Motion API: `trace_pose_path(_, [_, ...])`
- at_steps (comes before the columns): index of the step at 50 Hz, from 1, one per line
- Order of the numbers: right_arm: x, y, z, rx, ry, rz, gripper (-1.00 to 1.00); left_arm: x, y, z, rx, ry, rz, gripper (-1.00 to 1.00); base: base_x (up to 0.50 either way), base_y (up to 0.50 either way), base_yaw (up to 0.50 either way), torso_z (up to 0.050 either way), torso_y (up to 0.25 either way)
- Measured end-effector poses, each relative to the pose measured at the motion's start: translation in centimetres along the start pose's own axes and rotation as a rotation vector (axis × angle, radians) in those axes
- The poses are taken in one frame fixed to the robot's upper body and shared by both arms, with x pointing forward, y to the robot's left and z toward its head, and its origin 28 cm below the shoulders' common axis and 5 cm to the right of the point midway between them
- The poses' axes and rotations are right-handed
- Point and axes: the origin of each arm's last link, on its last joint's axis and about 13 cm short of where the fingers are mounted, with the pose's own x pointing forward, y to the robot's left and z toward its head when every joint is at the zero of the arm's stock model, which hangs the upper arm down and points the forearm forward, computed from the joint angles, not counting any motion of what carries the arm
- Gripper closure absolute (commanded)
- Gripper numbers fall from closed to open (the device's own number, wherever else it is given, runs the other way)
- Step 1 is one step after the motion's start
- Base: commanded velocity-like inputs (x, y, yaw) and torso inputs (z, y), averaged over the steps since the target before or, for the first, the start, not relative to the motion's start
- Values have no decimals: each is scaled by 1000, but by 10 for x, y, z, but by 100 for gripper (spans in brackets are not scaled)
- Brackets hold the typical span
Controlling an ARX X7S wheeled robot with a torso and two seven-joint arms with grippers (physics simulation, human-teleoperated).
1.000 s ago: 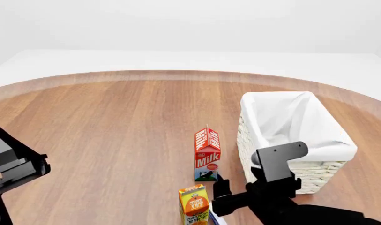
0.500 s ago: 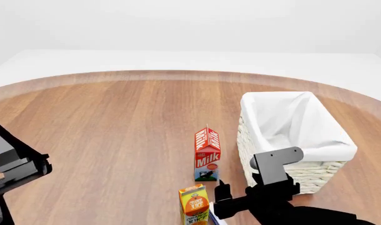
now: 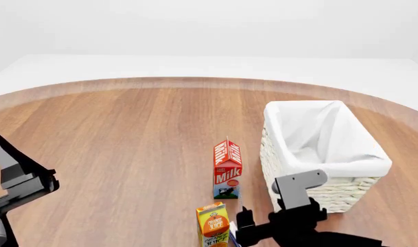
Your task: Pick up the cream cheese box and the butter, and put them in the basket.
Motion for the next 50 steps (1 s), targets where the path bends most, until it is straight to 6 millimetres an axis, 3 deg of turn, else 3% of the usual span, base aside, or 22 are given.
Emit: trace_pose_path(50, [19,-5,-26,-8,83,-30,-100,-2,0,-1,-1,6,-3,-100,0,0,0,0,0])
